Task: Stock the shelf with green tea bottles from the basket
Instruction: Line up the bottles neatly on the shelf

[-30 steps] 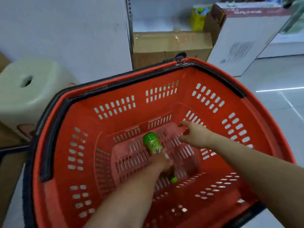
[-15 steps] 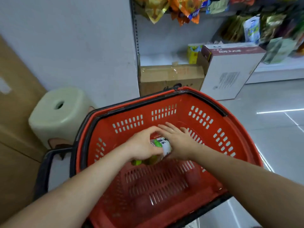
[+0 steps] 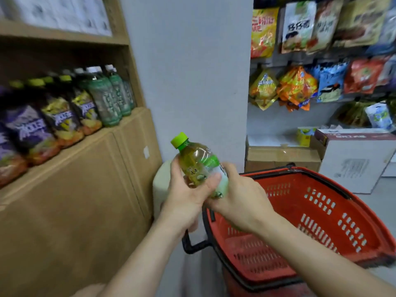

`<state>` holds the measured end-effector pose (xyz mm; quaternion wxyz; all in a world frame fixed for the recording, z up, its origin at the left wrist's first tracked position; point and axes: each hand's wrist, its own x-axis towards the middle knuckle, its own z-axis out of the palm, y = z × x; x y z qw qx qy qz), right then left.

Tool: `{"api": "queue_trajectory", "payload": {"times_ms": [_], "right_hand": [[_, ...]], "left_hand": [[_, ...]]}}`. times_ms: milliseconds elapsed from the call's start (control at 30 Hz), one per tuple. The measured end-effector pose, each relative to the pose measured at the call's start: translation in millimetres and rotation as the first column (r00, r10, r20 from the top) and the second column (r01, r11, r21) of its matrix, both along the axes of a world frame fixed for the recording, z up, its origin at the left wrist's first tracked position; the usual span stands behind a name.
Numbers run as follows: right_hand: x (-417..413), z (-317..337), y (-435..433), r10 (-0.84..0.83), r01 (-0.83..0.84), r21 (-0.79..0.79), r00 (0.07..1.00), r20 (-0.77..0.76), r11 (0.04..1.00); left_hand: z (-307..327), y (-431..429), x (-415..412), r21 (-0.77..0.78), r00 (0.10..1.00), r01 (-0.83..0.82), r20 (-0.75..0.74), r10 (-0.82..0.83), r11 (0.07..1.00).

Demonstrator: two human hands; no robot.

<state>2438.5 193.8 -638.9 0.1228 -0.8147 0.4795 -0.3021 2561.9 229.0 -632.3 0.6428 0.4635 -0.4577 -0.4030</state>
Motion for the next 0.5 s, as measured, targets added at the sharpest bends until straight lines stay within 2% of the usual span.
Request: {"api": "queue_trajectory", "payload": {"times_ms": [67, 133, 200, 267, 367, 500], "right_hand": [[23, 13, 30, 0.116, -0.117, 0.012, 0.993, 0.036, 0.993], [40, 25, 44, 0.269, -0.303, 0.152, 0.940, 0.210, 0.941], [52, 36, 53, 0.373, -0.518, 0.324, 0.829, 0.417, 0.792], [65, 43, 61, 0.430, -0.640, 0.408, 0.754, 0.496, 0.651], [92, 49, 83, 0.510, -0.731, 0.398, 0.676, 0.532, 0.554], [132, 62, 115, 0.516, -0.808, 0.235, 0.538, 0.666, 0.540]], "left_hand": [[10, 19, 17, -0.103, 0.990, -0.137, 0.000, 0.138, 0.985], [16, 41, 38, -0.183, 0.978, -0.210, -0.037, 0.206, 0.960], [23, 65, 61, -0.256, 0.965, -0.261, -0.077, 0.249, 0.931], [33, 88, 80, -0.326, 0.956, -0.289, -0.058, 0.286, 0.900], [52, 123, 100, -0.397, 0.946, -0.299, -0.003, 0.324, 0.868], [78, 162, 126, -0.393, 0.908, -0.319, 0.134, 0.396, 0.863]]}}
